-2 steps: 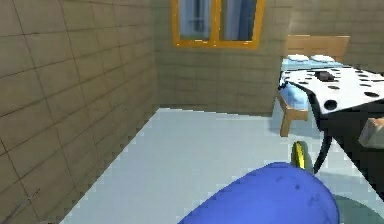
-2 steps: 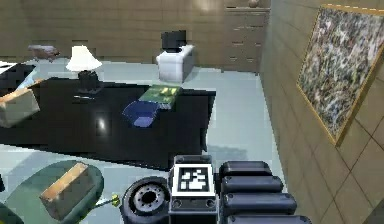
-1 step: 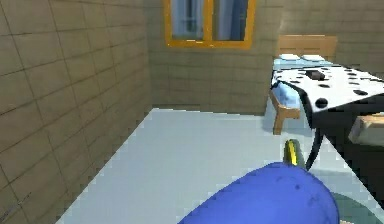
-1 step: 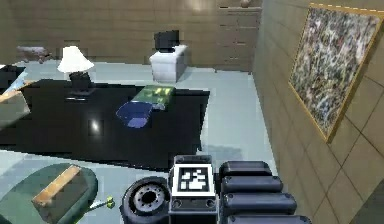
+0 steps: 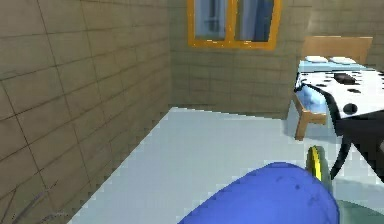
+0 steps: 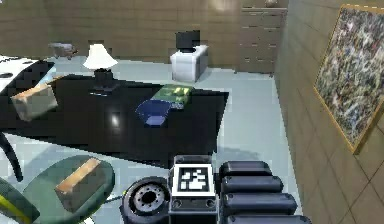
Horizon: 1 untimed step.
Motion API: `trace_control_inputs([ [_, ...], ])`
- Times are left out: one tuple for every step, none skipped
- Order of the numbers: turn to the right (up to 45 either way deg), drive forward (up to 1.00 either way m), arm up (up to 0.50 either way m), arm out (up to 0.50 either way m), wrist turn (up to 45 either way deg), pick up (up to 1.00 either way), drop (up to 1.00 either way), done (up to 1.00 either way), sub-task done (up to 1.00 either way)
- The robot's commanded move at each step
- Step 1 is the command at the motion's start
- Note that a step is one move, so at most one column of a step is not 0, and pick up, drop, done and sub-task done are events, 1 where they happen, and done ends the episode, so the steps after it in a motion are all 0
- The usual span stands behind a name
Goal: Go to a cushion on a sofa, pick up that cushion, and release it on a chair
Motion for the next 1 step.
trace_control_inputs([
  [0.0,0.45,0.0,0.0,0.0,0.0,0.0,0.0,0.0],
])
